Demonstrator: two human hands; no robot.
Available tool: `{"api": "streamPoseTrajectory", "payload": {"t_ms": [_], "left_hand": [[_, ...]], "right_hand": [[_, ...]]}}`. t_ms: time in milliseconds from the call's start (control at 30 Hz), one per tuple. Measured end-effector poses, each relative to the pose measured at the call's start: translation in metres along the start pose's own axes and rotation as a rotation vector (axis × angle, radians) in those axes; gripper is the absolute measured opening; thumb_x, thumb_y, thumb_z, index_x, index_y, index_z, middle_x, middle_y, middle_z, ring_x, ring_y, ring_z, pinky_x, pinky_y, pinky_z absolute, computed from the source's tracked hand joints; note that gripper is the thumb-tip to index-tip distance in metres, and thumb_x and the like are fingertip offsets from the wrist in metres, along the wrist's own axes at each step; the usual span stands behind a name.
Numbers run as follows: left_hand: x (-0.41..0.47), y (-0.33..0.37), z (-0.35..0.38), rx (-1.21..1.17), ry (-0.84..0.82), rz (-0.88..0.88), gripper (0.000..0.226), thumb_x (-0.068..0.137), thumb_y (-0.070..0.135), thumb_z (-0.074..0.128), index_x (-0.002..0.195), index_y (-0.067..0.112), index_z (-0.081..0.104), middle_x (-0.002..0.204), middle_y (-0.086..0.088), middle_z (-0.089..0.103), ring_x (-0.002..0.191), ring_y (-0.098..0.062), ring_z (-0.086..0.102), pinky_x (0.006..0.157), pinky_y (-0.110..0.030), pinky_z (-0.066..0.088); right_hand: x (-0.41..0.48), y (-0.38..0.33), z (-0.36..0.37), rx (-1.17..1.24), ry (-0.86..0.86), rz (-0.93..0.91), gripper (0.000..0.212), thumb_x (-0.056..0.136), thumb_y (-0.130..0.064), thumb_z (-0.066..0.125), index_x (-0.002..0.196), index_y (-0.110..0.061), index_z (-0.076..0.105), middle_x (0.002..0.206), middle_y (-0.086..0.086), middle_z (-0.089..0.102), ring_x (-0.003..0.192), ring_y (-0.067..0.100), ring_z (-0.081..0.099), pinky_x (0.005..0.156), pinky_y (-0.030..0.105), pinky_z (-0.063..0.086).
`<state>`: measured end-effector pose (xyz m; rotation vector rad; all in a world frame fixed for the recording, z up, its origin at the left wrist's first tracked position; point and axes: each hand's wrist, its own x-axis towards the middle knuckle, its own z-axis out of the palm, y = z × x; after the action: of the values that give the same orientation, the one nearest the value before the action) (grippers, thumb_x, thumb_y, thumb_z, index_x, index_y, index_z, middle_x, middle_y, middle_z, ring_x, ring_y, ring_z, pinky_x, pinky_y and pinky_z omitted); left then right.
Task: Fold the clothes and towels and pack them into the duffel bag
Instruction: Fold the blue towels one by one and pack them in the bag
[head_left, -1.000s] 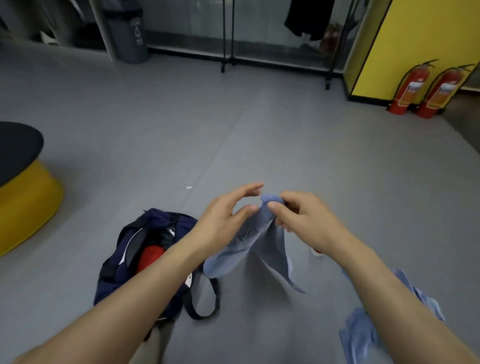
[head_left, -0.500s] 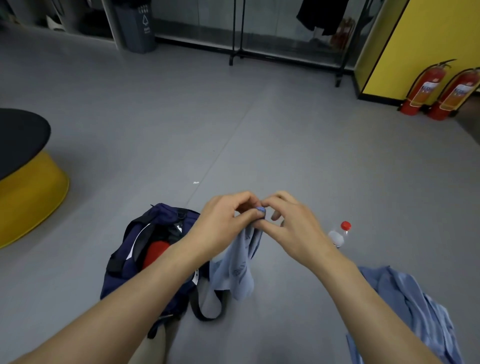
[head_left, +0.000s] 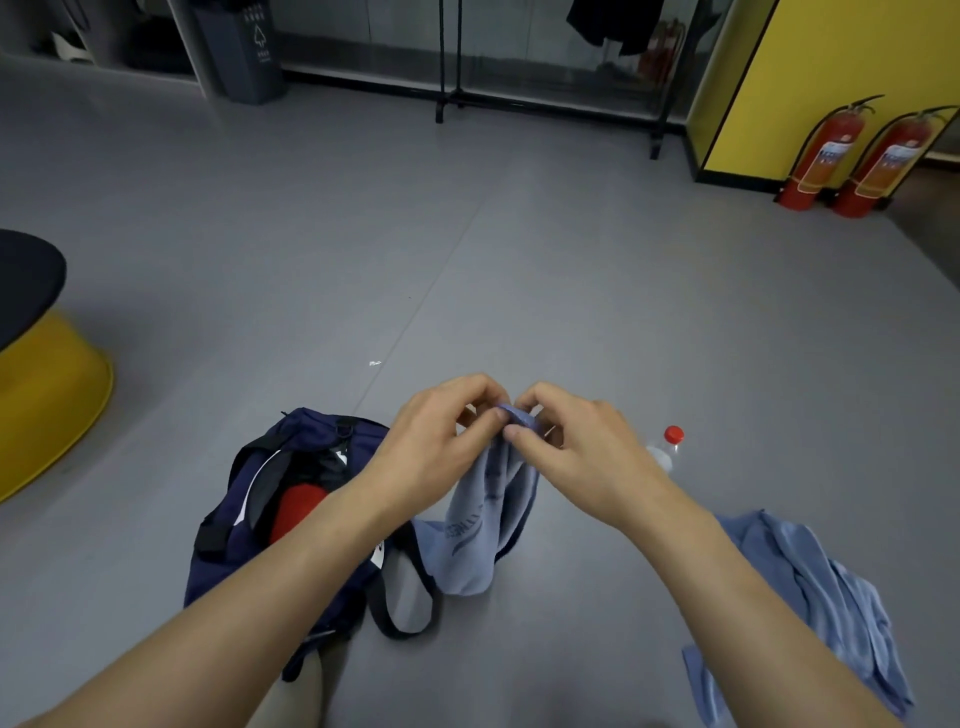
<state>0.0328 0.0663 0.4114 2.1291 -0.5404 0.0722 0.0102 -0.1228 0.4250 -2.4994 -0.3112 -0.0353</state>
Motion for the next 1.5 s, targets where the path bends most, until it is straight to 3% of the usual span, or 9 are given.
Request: {"api": "streamPoseTrajectory", "payload": {"t_ms": [233,467,600,767,933,1067,1233,1333,1500], "left_hand": [[0.002,-0.002,0.011,0.129,-0.001,0.052,0.007,0.098,0.033,0.058,0.097,0.033,0.065,0.09,0.017,0.059,0.082,-0.008,0.059,0.073,-0.025,0.047],[0.004,-0.007,0.008,0.178,0.012,-0.03,0.013,0.099,0.029,0.06,0.1,0.029,0.073,0.085,0.018,0.064,0.08,-0.001,0.058,0.071,-0.017,0.043],[0.001,0.001,0.012,0.136,-0.038,0.03,0.014,0.099,0.033,0.06,0.102,0.031,0.074,0.08,0.016,0.068,0.078,-0.005,0.062,0.069,-0.02,0.046],[0.009,-0.011,0.008,0.261,-0.064,0.018,0.014,0.096,0.035,0.063,0.101,0.032,0.076,0.077,0.011,0.064,0.077,-0.006,0.058,0.071,-0.026,0.046],[0.014,-0.034,-0.007,0.317,-0.043,-0.012,0.016,0.093,0.042,0.066,0.101,0.035,0.077,0.078,0.013,0.063,0.083,-0.005,0.056,0.076,-0.027,0.045],[0.02,-0.048,-0.023,0.321,-0.017,-0.056,0.009,0.09,0.041,0.07,0.093,0.037,0.077,0.078,0.016,0.065,0.083,-0.002,0.057,0.072,-0.021,0.041],[0.026,-0.059,-0.039,0.253,-0.07,-0.181,0.007,0.088,0.029,0.075,0.084,0.024,0.074,0.078,0.0,0.068,0.077,-0.021,0.062,0.074,-0.043,0.048],[0.032,-0.066,-0.049,0.059,-0.098,-0.21,0.013,0.09,0.012,0.073,0.081,0.022,0.073,0.076,0.005,0.072,0.07,-0.004,0.062,0.074,-0.025,0.05],[0.069,-0.078,-0.035,0.043,-0.059,-0.307,0.012,0.098,0.014,0.063,0.089,0.018,0.07,0.07,0.015,0.064,0.065,0.001,0.055,0.057,-0.005,0.04]], "right_hand": [[-0.004,0.005,-0.014,-0.044,0.065,-0.052,0.026,0.101,-0.031,0.047,0.109,-0.041,0.069,0.088,-0.018,0.071,0.081,0.011,0.067,0.079,0.037,0.052],[-0.01,0.023,-0.02,-0.09,0.072,-0.039,0.016,0.096,-0.041,0.055,0.094,-0.035,0.07,0.069,-0.017,0.06,0.071,0.009,0.053,0.06,0.024,0.035],[-0.009,0.02,-0.017,-0.182,-0.004,-0.041,0.026,0.094,-0.051,0.052,0.117,-0.049,0.064,0.091,-0.02,0.07,0.083,0.006,0.057,0.064,0.022,0.039],[-0.01,0.033,-0.022,-0.124,-0.001,-0.041,0.023,0.1,-0.046,0.048,0.114,-0.049,0.066,0.086,-0.012,0.071,0.08,0.013,0.059,0.069,0.026,0.048],[-0.018,0.051,-0.035,0.001,0.047,0.088,0.018,0.098,-0.046,0.053,0.106,-0.058,0.064,0.089,-0.033,0.068,0.084,-0.004,0.062,0.074,0.034,0.05],[-0.027,0.069,-0.051,0.035,0.094,0.128,0.014,0.098,-0.037,0.057,0.099,-0.045,0.069,0.078,-0.025,0.068,0.077,0.005,0.06,0.072,0.028,0.047],[-0.036,0.092,-0.064,0.006,0.054,0.25,0.039,0.097,-0.036,0.059,0.073,-0.006,0.057,0.052,-0.006,0.026,0.052,0.012,0.023,0.048,0.025,0.022],[-0.029,0.101,-0.068,0.012,0.084,0.269,0.048,0.096,-0.031,0.061,0.062,-0.011,0.034,0.054,-0.005,0.023,0.054,0.013,0.02,0.052,0.032,0.019],[0.011,0.122,-0.069,0.006,0.163,0.293,0.044,0.096,-0.032,0.06,0.068,-0.002,0.045,0.063,0.01,0.037,0.062,0.021,0.032,0.057,0.035,0.026]]}}
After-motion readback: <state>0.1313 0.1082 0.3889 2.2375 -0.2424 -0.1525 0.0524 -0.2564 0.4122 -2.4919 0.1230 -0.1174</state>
